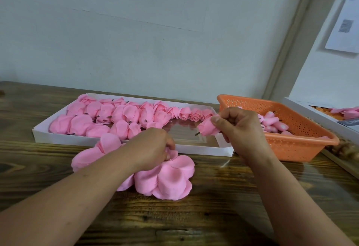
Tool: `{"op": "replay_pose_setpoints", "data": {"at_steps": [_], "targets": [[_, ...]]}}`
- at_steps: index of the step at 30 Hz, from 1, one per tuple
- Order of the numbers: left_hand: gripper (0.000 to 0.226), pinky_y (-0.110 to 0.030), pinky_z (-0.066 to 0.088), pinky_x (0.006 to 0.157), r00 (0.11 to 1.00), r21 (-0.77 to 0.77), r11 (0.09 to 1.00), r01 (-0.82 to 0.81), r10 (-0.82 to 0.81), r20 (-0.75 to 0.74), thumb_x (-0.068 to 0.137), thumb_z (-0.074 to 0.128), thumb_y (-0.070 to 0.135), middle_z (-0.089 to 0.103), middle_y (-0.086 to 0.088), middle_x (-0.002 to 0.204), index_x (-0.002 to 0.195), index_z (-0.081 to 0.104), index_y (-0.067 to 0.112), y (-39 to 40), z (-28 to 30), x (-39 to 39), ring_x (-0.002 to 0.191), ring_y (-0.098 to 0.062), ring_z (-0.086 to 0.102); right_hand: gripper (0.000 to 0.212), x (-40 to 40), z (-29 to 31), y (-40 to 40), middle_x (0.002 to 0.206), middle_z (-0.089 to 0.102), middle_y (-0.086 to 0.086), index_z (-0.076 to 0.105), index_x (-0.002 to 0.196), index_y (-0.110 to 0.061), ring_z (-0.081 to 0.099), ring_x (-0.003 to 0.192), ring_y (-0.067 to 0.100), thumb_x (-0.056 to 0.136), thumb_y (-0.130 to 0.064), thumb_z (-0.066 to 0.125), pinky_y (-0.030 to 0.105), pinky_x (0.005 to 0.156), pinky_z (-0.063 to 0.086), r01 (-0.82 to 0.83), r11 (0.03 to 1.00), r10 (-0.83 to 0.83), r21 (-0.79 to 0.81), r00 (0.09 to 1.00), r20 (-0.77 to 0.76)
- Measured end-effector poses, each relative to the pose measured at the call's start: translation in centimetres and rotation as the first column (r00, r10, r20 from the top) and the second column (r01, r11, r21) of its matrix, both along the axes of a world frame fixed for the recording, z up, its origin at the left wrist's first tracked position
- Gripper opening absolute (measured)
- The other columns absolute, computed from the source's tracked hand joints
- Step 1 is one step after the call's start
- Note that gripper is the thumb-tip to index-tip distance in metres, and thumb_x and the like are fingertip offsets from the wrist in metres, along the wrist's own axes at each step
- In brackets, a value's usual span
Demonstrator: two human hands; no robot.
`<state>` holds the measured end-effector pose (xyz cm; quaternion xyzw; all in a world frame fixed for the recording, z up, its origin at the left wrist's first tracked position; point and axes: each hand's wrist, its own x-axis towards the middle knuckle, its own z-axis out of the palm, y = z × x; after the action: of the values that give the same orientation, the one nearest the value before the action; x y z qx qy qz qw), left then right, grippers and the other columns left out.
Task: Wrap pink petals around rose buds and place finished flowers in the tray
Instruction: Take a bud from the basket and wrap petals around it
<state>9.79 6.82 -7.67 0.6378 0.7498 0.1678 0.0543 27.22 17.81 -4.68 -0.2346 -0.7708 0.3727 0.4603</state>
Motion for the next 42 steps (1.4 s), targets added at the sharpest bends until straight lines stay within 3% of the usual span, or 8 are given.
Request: {"op": "replay_pose_setpoints", "data": {"at_steps": [5,10,20,24,30,33,38,42], "targets": [[0.01,-0.028,0.05,0.069,0.998,0.096,0.994,-0.049,0.054,-0.043,0.09,0.063,0.021,0.062,0.005,0.079,0.085,0.071,0.019,-0.3,-0.5,0.3,0.076,-0.016,0.06,0.024,0.0,0.0,-0.1,0.041,0.051,-0.012,0.064,0.063,-0.012,0.038,0.04,0.001,0.085,-0.003,0.065,0.012,0.042,0.034,-0.007,1.0,0.007,-0.001,1.0,0.006],[0.016,-0.034,0.048,0.073,1.0,0.137,0.991,-0.001,0.001,0.0,0.085,0.067,0.022,0.049,0.008,0.082,0.071,0.058,0.019,-1.1,0.8,0.1,0.079,-0.017,0.055,0.024,0.1,0.1,-0.2,0.041,0.052,-0.013,0.064,0.063,-0.012,0.041,0.038,-0.001,0.085,-0.001,0.065,0.01,0.042,0.034,-0.016,1.0,0.016,-0.007,1.0,0.002],[0.01,-0.019,0.04,0.057,0.96,-0.118,0.993,-0.024,0.056,0.273,0.083,0.069,0.02,0.062,0.002,0.073,0.074,0.065,0.021,-1.7,3.1,-1.2,0.064,-0.01,0.052,0.022,0.1,0.1,-0.3,0.042,0.047,-0.011,0.063,0.064,-0.01,0.037,0.04,0.003,0.085,-0.004,0.066,0.014,0.042,0.034,-0.019,1.0,0.019,-0.02,1.0,-0.011],[0.01,-0.041,0.056,0.083,0.692,-0.046,0.989,-0.141,0.132,0.709,0.088,0.066,0.018,0.073,-0.01,0.096,0.097,0.069,0.016,-1.5,3.1,-0.8,0.09,-0.026,0.069,0.02,0.1,0.1,-0.3,0.043,0.05,-0.009,0.063,0.066,-0.009,0.038,0.04,0.003,0.085,-0.004,0.065,0.012,0.042,0.034,-0.032,0.999,0.029,-0.032,0.997,-0.077],[0.01,-0.032,0.047,0.058,0.198,-0.068,0.932,-0.357,0.147,0.969,0.086,0.06,0.003,0.058,-0.012,0.081,0.085,0.061,0.013,-0.9,2.9,0.7,0.071,-0.027,0.054,0.02,0.2,0.4,-0.3,0.043,0.051,-0.006,0.064,0.066,-0.013,0.036,0.039,0.007,0.086,-0.008,0.065,0.017,0.039,0.03,-0.007,0.999,0.002,-0.033,0.991,-0.134],[0.015,-0.028,0.05,0.047,0.091,-0.07,0.913,-0.402,0.116,0.989,0.087,0.055,-0.005,0.061,-0.014,0.08,0.089,0.061,0.009,-0.7,2.6,1.5,0.066,-0.027,0.057,0.022,0.3,0.6,-0.6,0.049,0.053,0.008,0.065,0.066,-0.015,0.037,0.04,0.01,0.086,-0.007,0.065,0.02,0.04,0.029,-0.036,0.999,0.03,-0.029,0.982,-0.186],[0.011,-0.051,0.048,0.092,-0.012,-0.082,0.886,-0.456,0.086,0.996,0.092,0.059,0.005,0.062,-0.023,0.106,0.103,0.06,0.006,-0.4,1.6,2.4,0.096,-0.037,0.061,0.015,0.2,1.1,-1.4,0.052,0.058,-0.001,0.067,0.065,-0.02,0.042,0.042,0.006,0.08,-0.015,0.068,0.019,0.041,0.034,-0.103,0.994,0.108,0.034,0.962,-0.251],[0.008,-0.058,0.045,0.099,-0.03,-0.063,0.862,-0.504,0.055,0.998,0.095,0.056,0.016,0.064,-0.021,0.114,0.089,0.061,0.014,-0.4,1.0,2.9,0.109,-0.039,0.06,0.019,0.5,1.6,-1.7,0.051,0.06,-0.01,0.067,0.065,-0.021,0.05,0.044,0.001,0.081,-0.009,0.068,0.013,0.046,0.039,-0.107,0.991,0.124,0.075,0.951,-0.283]]}}
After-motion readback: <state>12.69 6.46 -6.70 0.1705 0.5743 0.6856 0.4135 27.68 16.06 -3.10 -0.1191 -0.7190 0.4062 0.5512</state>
